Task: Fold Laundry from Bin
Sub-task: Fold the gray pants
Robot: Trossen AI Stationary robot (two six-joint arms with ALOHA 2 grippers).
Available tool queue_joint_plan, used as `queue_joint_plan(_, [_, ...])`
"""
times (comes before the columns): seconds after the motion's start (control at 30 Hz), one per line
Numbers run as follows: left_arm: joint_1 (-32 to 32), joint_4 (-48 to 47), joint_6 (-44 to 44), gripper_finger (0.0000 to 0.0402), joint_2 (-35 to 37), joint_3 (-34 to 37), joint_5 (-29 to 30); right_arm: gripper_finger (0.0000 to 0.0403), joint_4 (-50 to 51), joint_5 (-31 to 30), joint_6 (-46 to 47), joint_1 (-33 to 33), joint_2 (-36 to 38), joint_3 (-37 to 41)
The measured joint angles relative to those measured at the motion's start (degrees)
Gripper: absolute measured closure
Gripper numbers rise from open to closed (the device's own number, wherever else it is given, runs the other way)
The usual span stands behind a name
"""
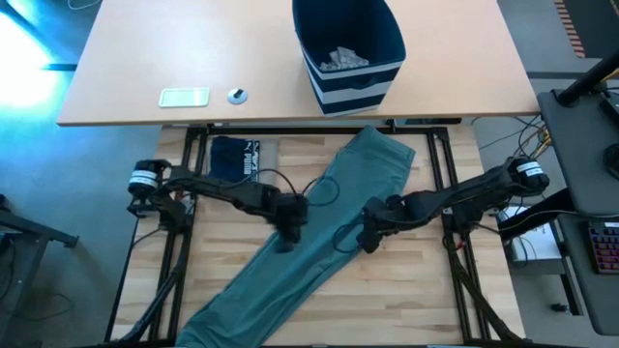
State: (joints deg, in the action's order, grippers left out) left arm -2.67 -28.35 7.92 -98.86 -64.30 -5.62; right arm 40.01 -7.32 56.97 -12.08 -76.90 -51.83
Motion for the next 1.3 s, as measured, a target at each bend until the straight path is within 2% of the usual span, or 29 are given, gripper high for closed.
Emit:
queue_joint_plan(0.07, [0.02, 12.08, 5.48, 0.0229, -1.61, 0.65, 5.1, 0.0226, -0.25, -3.52, 0.04, -0.63, -0.05, 0.0])
queue_joint_plan(0.13, [0.05, 20.3, 9.28, 0.0237, -4.12, 0.82, 11.18, 0.0238, -1.21, -7.57, -0.07, -1.03, -0.27, 0.34])
queue_joint_plan(0.23, [0.33, 24.77, 14.04, 0.0246, -8.76, 0.84, 17.06, 0.0267, -3.33, -12.78, -0.5, -1.04, -1.45, 2.51])
queue_joint_plan(0.3, [0.62, 25.99, 17.74, 0.0251, -12.6, 0.84, 17.51, 0.0291, -3.36, -12.02, -0.1, -0.73, -2.95, 4.18])
queue_joint_plan(0.4, [0.6, 26.78, 23.64, 0.0259, -17.39, 0.33, 18.61, 0.0327, -3.41, -6.95, -0.46, -0.88, -4.21, 6.23])
queue_joint_plan(0.5, [0.65, 25.86, 27.25, 0.0267, -19.51, -0.23, 17.76, 0.0357, -2.45, -1.49, -2.14, -1.54, -4.6, 8.16])
queue_joint_plan(0.6, [0.67, 25.49, 27.21, 0.0273, -18.68, -0.17, 16.59, 0.0378, 1.41, 2.52, -4.66, -1.5, -4.54, 9.67])
queue_joint_plan(0.73, [0.73, 22.46, 24.17, 0.0276, -14.01, 0.44, 14.18, 0.039, 11.48, 3.57, -7.31, -0.59, -3.12, 9.95])
queue_joint_plan(0.8, [0.96, 20.07, 23.12, 0.0276, -11.02, 0.71, 13.45, 0.0391, 13.32, 3.46, -7.2, -0.51, -1.31, 8.92])
queue_joint_plan(0.93, [0.97, 18.67, 21.28, 0.0276, -5.18, 0.44, 14.13, 0.039, 7.39, 3.24, -2.8, -1.77, 3.8, 7.89])
queue_joint_plan(1.07, [1.08, 16.44, 20.68, 0.0276, -4.82, 1.64, 14.94, 0.039, -5.59, -0.81, -1.39, -2.23, 5.69, 8.67])
queue_joint_plan(1.13, [1.35, 16.24, 21.05, 0.0276, -5.36, 2.11, 15.1, 0.039, -7.44, -2.51, -1.66, -0.89, 5.09, 8.87])
queue_joint_plan(1.3, [1.56, 7.92, 24.02, 0.0276, -5.72, 2.59, 15.16, 0.039, -10.38, -3.1, -3.6, 6.09, 4.72, 8.9])
